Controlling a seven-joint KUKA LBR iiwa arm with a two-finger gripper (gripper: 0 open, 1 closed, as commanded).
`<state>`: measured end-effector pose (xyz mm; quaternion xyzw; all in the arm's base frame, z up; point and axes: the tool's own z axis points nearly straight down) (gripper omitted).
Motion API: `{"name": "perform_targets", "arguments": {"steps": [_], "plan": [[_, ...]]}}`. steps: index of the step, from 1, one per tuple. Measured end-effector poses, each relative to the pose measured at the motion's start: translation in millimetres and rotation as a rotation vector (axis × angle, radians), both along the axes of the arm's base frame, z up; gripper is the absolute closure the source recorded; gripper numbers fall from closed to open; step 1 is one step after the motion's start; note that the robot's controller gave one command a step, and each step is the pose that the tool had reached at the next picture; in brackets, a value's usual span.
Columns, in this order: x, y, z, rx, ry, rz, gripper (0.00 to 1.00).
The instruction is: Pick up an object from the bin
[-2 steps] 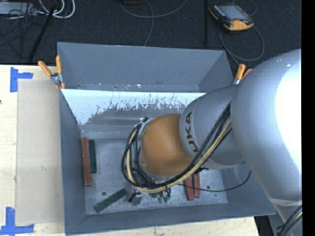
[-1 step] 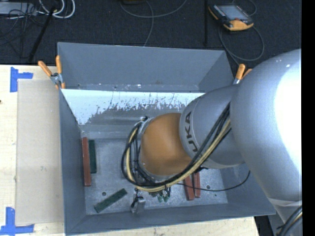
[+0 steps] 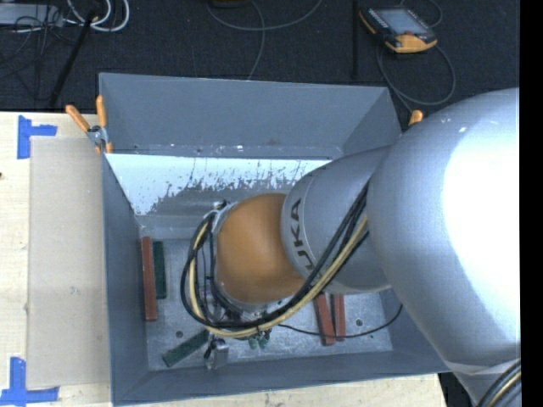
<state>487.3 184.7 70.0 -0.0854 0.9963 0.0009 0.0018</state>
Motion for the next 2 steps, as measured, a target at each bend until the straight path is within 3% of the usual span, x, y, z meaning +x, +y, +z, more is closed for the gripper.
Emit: {"name": "perform_targets", "arguments": {"steps": [1,2], "plan": [[-0.7,-1,-1,-0.001,0.004,-0.004,1.00],[33.9,-3,140,0.001,-0.006,-0.002,1.00]]}}
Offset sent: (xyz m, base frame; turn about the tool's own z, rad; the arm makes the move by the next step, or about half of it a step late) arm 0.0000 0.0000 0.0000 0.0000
